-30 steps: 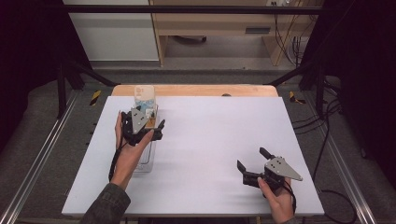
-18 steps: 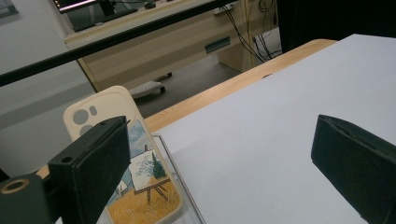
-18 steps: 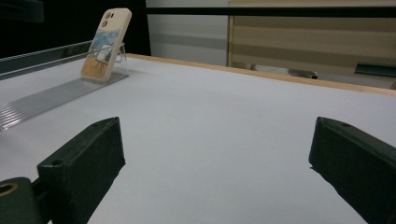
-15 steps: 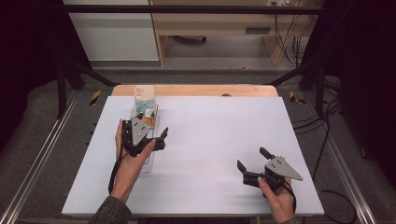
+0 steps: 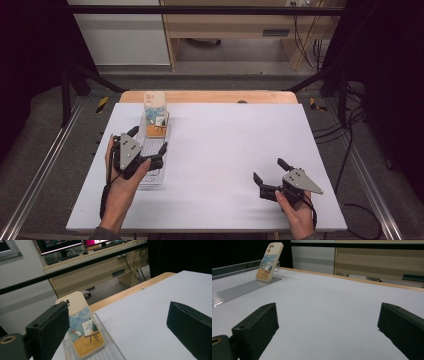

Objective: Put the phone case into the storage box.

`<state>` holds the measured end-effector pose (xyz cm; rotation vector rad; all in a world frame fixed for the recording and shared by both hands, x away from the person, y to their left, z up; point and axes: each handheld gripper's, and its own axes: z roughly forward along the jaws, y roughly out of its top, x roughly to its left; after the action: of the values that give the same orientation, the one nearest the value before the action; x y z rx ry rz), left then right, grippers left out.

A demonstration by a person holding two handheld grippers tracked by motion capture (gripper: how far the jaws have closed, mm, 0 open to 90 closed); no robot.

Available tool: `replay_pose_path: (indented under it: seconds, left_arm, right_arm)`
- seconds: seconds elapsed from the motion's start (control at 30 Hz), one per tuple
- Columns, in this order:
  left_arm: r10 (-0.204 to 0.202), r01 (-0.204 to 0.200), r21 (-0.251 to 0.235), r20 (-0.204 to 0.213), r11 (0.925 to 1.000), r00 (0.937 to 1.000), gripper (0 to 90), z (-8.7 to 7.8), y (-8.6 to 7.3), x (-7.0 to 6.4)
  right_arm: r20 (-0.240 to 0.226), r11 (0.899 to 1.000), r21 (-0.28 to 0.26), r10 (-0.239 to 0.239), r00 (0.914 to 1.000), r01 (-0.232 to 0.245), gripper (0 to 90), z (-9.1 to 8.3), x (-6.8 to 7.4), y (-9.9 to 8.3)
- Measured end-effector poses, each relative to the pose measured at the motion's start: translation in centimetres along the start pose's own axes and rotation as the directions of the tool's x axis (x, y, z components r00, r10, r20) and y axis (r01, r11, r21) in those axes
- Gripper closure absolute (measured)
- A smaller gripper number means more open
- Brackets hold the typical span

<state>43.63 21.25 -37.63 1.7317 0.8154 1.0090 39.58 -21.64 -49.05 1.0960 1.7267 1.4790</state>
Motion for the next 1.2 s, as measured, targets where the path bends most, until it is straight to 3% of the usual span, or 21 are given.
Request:
replay_pose_path:
  seconds: [0.4, 0.97, 1.2]
  left_arm:
    - [-0.076, 0.075, -0.034, -0.021, 0.9966, 0.9969, 4.2, -1.9, -0.9, 1.7]
    - [-0.135, 0.130, -0.083, -0.057, 0.9880, 0.9892, 3.4, -4.8, -1.8, 4.6]
    - [-0.190, 0.182, -0.115, -0.068, 0.9766, 0.9793, 3.5, -5.9, -3.1, 6.2]
  right_arm:
    - [0.008, 1.000, -0.004, -0.006, 1.0000, 0.006, 3.1, -0.1, -0.2, 0.1]
    - [0.012, 1.000, 0.000, -0.010, 0.9999, 0.010, 3.1, -0.1, -0.2, 0.0]
    - [0.013, 1.000, 0.004, -0.015, 0.9998, 0.015, 3.1, -0.1, -0.2, 0.0]
